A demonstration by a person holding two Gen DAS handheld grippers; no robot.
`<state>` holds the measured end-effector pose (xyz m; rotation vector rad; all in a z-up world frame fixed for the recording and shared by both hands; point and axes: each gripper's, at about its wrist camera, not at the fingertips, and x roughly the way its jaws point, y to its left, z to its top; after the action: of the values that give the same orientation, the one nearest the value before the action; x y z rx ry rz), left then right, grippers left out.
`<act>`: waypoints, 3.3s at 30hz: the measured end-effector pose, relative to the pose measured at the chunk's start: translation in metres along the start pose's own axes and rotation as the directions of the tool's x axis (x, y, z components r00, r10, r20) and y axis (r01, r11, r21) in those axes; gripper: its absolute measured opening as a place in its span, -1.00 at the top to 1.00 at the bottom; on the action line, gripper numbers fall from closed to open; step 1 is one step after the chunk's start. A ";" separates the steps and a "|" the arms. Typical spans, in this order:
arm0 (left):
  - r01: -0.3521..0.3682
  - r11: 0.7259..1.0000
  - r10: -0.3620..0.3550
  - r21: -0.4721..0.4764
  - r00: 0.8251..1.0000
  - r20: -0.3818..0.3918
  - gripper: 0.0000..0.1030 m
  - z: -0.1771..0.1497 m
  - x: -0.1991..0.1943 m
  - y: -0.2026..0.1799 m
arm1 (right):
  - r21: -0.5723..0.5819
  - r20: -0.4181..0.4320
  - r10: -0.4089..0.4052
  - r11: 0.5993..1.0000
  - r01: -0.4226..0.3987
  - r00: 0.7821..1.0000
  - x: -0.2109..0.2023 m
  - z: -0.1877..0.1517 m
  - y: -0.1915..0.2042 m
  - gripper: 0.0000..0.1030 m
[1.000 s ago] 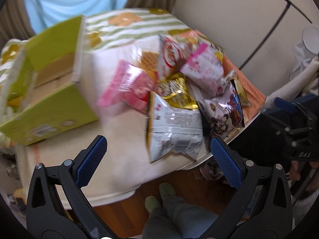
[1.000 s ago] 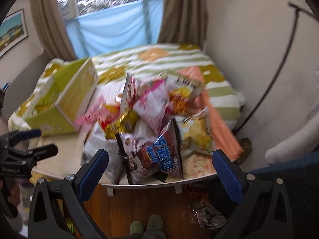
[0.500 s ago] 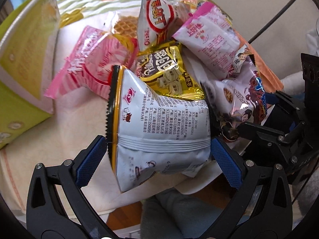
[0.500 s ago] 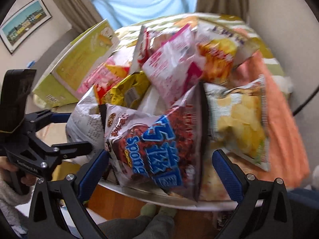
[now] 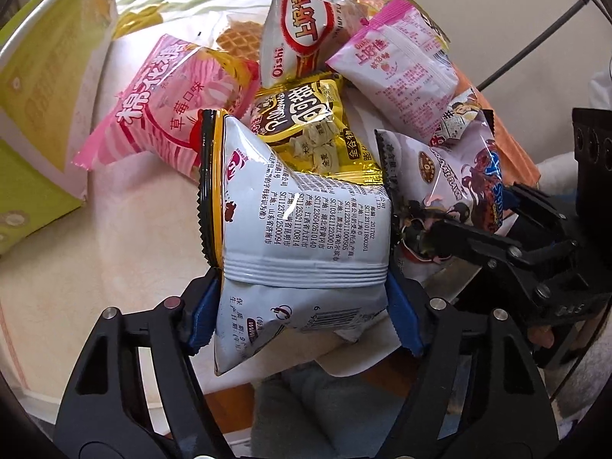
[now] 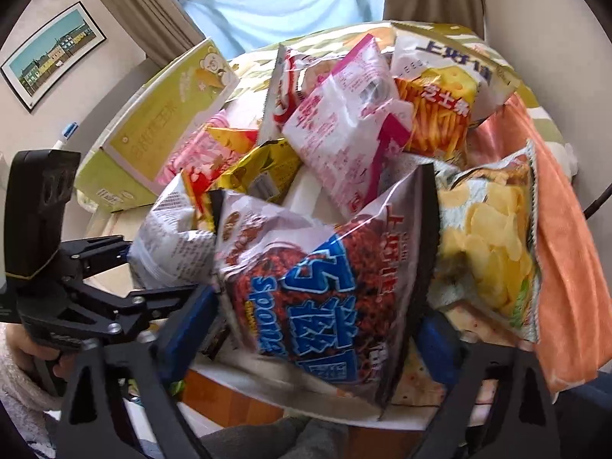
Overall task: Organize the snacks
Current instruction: 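Grasp the white chip bag with left tool while right tool grasps the blue-red Oishi bag, then carry both bags over the cardboard box and open both tools to drop them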
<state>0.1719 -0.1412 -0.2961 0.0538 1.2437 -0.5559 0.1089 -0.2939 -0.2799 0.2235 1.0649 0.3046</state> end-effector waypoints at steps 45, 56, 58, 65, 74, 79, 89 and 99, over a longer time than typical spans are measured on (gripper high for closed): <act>-0.164 0.970 0.213 -0.182 0.931 0.297 -0.36 0.047 -0.243 0.191 | -0.203 0.204 0.014 0.979 0.029 0.979 -0.028 0.157 0.192 -0.27; -0.168 0.977 0.189 -0.129 0.966 0.177 -0.85 0.052 -0.212 0.272 | -0.128 0.135 -0.013 0.991 0.030 0.991 0.048 0.194 0.270 -0.27; -0.166 0.980 0.184 -0.112 0.967 0.174 -0.98 0.056 -0.209 0.278 | -0.109 0.130 -0.025 0.993 0.039 0.991 0.054 0.195 0.275 -0.27; -0.151 0.976 0.177 -0.160 0.970 0.167 -0.98 0.046 -0.211 0.288 | -0.089 0.096 -0.040 0.995 0.048 0.995 0.067 0.203 0.279 -0.27; -0.211 0.944 0.260 -0.253 0.949 0.180 -0.98 0.025 -0.229 0.292 | -0.182 0.030 -0.065 0.981 0.070 0.997 0.095 0.206 0.299 -0.29; -0.217 0.933 0.279 -0.288 0.940 0.195 -0.98 0.017 -0.236 0.295 | -0.198 -0.022 -0.065 0.978 0.060 0.998 0.109 0.202 0.299 -0.33; -0.212 0.934 0.279 -0.289 0.936 0.216 -0.98 0.004 -0.243 0.287 | -0.176 0.031 -0.017 0.984 0.022 0.999 0.101 0.187 0.298 -0.99; -0.209 0.938 0.277 -0.277 0.932 0.235 -0.98 -0.005 -0.250 0.285 | -0.135 0.073 -0.028 0.990 0.038 0.997 0.090 0.175 0.300 -1.00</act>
<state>0.2373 0.2008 -0.1445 -0.0750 1.0110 -0.1792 0.2633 0.0128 -0.1747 0.0940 0.9724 0.3359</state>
